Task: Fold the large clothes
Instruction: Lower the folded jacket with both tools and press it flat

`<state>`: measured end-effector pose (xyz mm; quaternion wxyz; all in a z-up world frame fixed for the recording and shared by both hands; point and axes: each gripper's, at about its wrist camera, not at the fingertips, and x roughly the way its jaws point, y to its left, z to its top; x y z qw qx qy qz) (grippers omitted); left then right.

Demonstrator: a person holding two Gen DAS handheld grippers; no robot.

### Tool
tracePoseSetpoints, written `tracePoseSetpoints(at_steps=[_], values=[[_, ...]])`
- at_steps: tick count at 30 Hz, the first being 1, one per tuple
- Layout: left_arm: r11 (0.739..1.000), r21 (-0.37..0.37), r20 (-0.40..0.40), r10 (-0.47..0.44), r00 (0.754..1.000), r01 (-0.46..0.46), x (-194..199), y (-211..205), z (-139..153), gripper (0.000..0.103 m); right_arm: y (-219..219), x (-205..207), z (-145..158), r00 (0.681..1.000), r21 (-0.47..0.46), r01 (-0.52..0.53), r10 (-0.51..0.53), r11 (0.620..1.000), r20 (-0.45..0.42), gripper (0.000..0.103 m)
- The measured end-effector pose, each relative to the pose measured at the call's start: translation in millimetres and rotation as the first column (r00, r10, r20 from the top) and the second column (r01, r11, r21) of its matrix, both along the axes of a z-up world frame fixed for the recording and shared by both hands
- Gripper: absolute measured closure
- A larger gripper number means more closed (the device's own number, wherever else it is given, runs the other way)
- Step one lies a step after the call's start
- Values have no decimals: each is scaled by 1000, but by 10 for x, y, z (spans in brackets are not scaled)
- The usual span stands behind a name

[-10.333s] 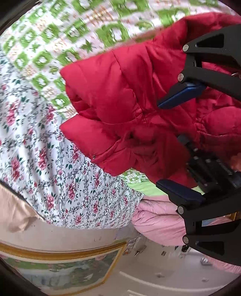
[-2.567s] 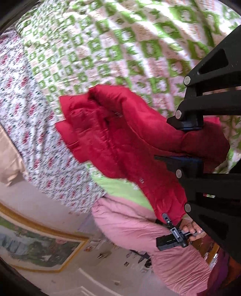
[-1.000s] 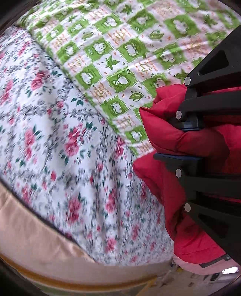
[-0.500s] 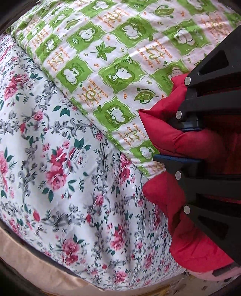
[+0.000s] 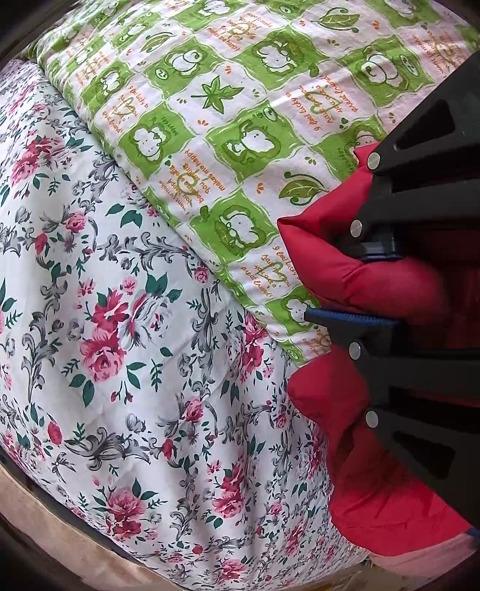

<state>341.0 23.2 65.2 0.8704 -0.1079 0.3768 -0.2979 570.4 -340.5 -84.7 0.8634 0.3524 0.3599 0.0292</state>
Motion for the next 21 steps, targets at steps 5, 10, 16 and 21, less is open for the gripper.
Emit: tracePoseSetpoints(at_steps=[5, 10, 16, 21], values=[[985, 128, 11, -116, 993, 114, -197, -670, -225, 57, -30, -26, 133, 1000, 12, -20, 20, 1000, -5, 79], [969, 243, -68, -33, 997, 49, 149, -774, -652, 57, -164, -134, 423, 999, 68, -51, 50, 996, 17, 68], [977, 212, -126, 33, 991, -6, 449, -656, -859, 58, -252, -506, 876, 991, 21, -82, 79, 996, 112, 57], [972, 233, -111, 51, 993, -24, 532, -691, -878, 58, 73, -977, 1178, 958, -173, -149, 185, 974, 217, 54]])
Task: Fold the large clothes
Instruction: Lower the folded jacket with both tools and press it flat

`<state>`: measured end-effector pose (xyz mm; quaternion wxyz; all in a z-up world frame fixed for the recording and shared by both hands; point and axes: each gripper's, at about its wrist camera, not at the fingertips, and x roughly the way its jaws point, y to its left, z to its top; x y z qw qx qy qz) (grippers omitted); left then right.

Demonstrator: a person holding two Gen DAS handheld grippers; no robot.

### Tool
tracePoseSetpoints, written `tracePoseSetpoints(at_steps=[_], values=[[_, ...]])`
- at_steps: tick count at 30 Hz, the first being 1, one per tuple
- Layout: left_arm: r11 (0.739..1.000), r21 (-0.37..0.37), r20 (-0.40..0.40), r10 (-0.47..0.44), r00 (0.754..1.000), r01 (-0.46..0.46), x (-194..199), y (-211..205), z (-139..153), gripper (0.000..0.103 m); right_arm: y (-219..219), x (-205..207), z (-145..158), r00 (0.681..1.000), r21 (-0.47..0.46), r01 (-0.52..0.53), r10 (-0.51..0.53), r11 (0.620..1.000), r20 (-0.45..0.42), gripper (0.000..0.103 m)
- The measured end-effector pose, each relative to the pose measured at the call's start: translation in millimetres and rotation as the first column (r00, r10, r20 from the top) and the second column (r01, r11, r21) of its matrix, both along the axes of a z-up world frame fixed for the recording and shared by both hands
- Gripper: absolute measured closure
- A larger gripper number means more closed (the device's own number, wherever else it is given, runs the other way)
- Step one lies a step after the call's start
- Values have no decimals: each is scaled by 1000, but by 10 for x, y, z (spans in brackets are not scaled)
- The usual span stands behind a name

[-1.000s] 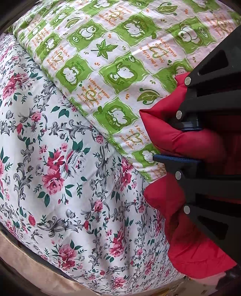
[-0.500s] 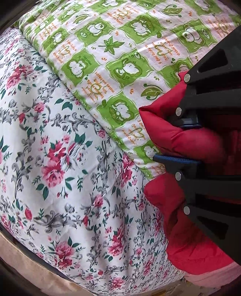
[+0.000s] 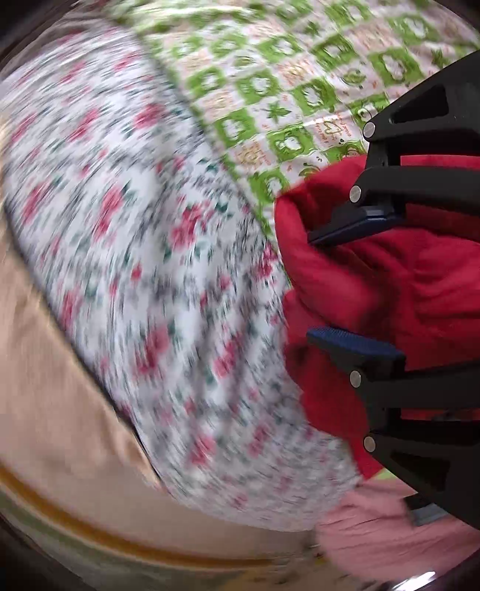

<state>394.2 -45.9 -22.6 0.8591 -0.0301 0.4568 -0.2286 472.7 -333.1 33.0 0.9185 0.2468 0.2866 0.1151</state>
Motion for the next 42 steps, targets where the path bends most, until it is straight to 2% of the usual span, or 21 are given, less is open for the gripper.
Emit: tracePoseSetpoints(at_steps=[2, 4, 5, 6, 7, 8, 10, 13, 16, 19, 22, 25, 28, 36, 39, 42], values=[[1000, 2, 2, 6, 1000, -6, 14, -32, -14, 58, 239, -176, 41, 995, -86, -72, 77, 994, 62, 52], [1000, 5, 0, 12, 1000, -12, 12, -45, -33, 58, 567, -397, 71, 975, -235, -155, 187, 960, 122, 48], [1000, 10, 1, 17, 1000, -17, 23, -51, -34, 58, 778, -462, 48, 956, -334, -217, 269, 917, 118, 40], [1000, 12, 1, 20, 1000, -20, 31, -51, -26, 58, 952, -475, -11, 937, -412, -278, 340, 868, 85, 38], [1000, 11, 2, 22, 1000, -22, 48, -54, -6, 58, 1069, -433, -76, 929, -455, -305, 367, 837, 52, 38], [1000, 16, 7, 22, 1000, -22, 84, -119, 23, 59, 1124, -373, -132, 928, -480, -316, 373, 818, 25, 38], [998, 51, 35, 43, 998, -44, 98, -22, 60, 67, 1158, -104, -288, 940, -522, -307, 339, 796, -36, 38], [992, 74, 48, 102, 994, -105, 229, 172, 105, 69, 956, 283, -447, 961, -494, -272, 259, 826, -96, 40], [976, 84, 72, 195, 978, -200, 397, 411, 142, 70, 624, 603, -599, 978, -429, -196, 145, 882, -149, 40], [954, 90, 45, 284, 958, -287, 624, 688, -6, 70, 421, 801, -782, 971, -333, -189, 125, 924, -206, 41], [942, 52, -15, 331, 943, -330, 844, 856, -234, 69, 399, 863, -877, 971, -336, -177, 108, 925, -215, 40], [936, 66, -19, 347, 938, -345, 960, 833, -354, 69, 390, 916, -932, 970, -329, -172, 100, 928, -224, 38], [934, 97, -11, 346, 938, -344, 1017, 771, -396, 69, 341, 969, -996, 967, -302, -167, 96, 938, -235, 37], [932, 93, -27, 354, 935, -350, 1079, 794, -494, 69, 302, 916, -991, 967, -301, -166, 95, 939, -237, 37], [926, 114, -21, 365, 931, -361, 973, 857, -427, 69, 288, 861, -955, 966, -305, -168, 95, 938, -239, 37], [929, 125, -15, 353, 936, -348, 915, 864, -362, 69, 320, 1024, -1062, 966, -306, -168, 94, 937, -241, 37]])
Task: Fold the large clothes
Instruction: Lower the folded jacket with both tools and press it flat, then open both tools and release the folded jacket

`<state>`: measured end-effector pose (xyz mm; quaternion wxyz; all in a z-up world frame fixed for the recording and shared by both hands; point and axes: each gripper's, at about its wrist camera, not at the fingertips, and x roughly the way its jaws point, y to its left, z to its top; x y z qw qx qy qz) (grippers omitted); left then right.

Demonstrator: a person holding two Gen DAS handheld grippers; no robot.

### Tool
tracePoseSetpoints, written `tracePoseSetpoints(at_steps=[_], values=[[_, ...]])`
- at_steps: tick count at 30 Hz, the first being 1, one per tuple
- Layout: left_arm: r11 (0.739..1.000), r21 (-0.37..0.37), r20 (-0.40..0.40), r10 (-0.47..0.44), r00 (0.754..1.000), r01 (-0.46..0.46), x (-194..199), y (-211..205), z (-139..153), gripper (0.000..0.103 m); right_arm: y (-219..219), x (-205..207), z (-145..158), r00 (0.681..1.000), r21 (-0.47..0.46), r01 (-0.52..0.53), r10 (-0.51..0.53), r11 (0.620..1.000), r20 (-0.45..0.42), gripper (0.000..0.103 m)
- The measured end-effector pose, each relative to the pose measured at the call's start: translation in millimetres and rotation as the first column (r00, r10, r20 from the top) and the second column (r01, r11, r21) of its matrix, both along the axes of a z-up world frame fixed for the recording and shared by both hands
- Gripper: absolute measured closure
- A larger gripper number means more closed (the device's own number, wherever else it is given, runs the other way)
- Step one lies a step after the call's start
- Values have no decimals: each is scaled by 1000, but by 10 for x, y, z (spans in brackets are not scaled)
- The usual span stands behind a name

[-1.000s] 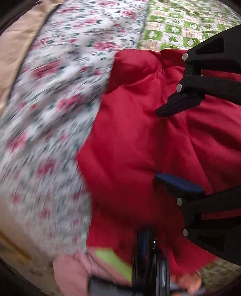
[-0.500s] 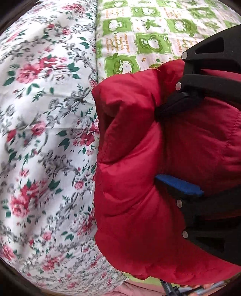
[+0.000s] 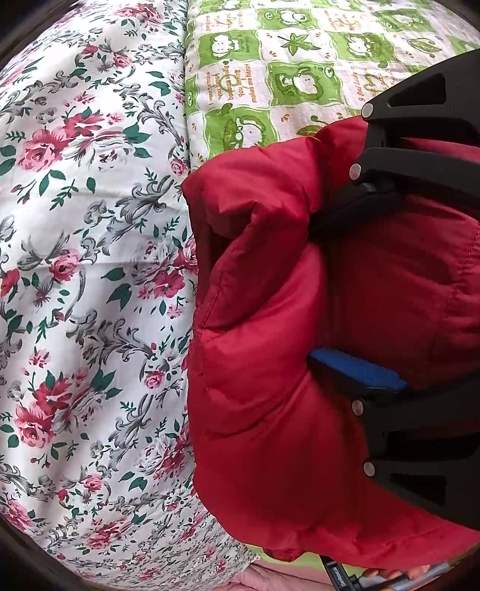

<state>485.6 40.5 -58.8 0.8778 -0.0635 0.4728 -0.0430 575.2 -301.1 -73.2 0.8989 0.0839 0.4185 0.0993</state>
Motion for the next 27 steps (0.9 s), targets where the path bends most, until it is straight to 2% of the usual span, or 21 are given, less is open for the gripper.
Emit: tracePoseSetpoints(at_steps=[6, 9, 14, 20, 24, 27], values=[[1000, 10, -20, 5, 1000, -5, -68, -8, 34, 69, 38, 11, 31, 1000, -2, 4, -4, 1000, -4, 37], [1000, -1, -32, 19, 999, -19, -154, -25, 168, 69, 64, -21, 123, 1000, -17, 8, -8, 1000, 0, 37], [1000, -5, -9, -17, 1000, 17, -451, 10, 433, 69, 85, -94, 292, 1000, -47, 23, -23, 999, 12, 35], [999, -20, 19, -49, 999, 49, -832, 121, 688, 66, 20, -199, 511, 999, -11, 19, -18, 1000, 31, 34], [999, -31, 26, -43, 999, 44, -952, 233, 763, 54, -39, -349, 697, 999, 12, -17, 16, 1000, 44, 34], [998, -41, 31, -44, 999, 45, -1093, 312, 802, 51, -76, -515, 827, 997, 0, -49, 49, 999, 60, 33]])
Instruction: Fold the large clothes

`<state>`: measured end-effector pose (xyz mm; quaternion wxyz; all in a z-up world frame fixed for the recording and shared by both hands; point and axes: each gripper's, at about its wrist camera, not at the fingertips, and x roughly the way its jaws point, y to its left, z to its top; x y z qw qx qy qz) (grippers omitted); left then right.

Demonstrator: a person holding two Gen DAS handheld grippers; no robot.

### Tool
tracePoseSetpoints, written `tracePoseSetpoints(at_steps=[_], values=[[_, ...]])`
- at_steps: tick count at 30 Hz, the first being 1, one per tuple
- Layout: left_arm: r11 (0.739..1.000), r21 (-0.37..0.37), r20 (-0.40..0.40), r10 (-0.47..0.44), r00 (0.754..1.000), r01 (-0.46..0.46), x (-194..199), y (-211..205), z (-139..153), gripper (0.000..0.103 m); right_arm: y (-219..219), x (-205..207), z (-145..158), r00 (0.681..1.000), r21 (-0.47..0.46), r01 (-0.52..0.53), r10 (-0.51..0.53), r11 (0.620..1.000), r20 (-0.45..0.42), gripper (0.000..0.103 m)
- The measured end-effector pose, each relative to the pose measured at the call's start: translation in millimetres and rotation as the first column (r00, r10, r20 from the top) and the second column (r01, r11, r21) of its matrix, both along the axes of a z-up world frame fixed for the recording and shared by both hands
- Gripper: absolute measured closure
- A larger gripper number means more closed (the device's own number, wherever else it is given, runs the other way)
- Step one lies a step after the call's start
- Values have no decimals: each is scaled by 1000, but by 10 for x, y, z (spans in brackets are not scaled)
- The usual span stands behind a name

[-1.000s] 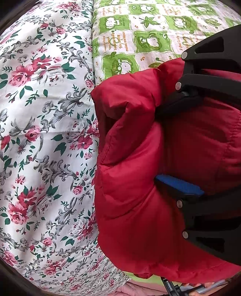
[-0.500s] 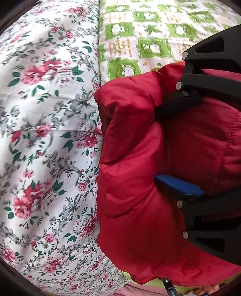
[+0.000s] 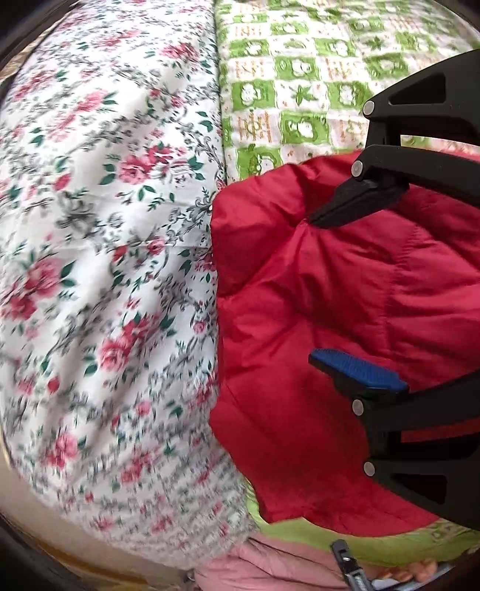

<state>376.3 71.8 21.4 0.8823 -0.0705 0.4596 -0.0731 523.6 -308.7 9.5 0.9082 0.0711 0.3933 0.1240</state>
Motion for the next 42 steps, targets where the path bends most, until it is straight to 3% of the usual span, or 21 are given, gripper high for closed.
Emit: tracePoseSetpoints(at_steps=[6, 11, 14, 24, 30, 35, 38, 40, 42], values=[[999, -21, 21, -27, 999, 27, -148, 116, 6, 38, -283, -351, 102, 1000, 60, -12, 12, 998, 3, 30], [999, -33, 33, -40, 999, 41, -245, 223, 9, 32, -495, -597, 121, 1000, 112, -9, 9, 994, -3, 25], [999, -25, 34, -24, 999, 25, -258, 311, -22, 32, -600, -639, 77, 1000, 132, -2, 4, 991, -16, 22], [991, -130, -42, -19, 999, 13, -151, 515, -388, 31, -860, -661, -274, 994, 189, 22, -1, 982, -111, 20], [956, -287, -93, -90, 992, 60, -35, 552, -688, 31, -952, -544, -539, 981, 292, -2, 59, 956, -184, 15], [939, -335, -106, -121, 987, 79, 58, 537, -840, 15, -1019, -372, -833, 962, 360, 5, 95, 933, -258, 12], [940, -335, -127, -112, 986, 63, 135, 536, -921, 0, -1028, -280, -1001, 947, 398, -11, 137, 917, -292, 10], [933, -354, -134, -123, 983, 68, 188, 530, -986, 0, -1014, -245, -1070, 940, 424, -27, 167, 905, -297, 8], [906, -420, -172, -146, 974, 61, 259, 533, -1105, 0, -987, -211, -1109, 935, 446, -51, 199, 893, -292, 3]])
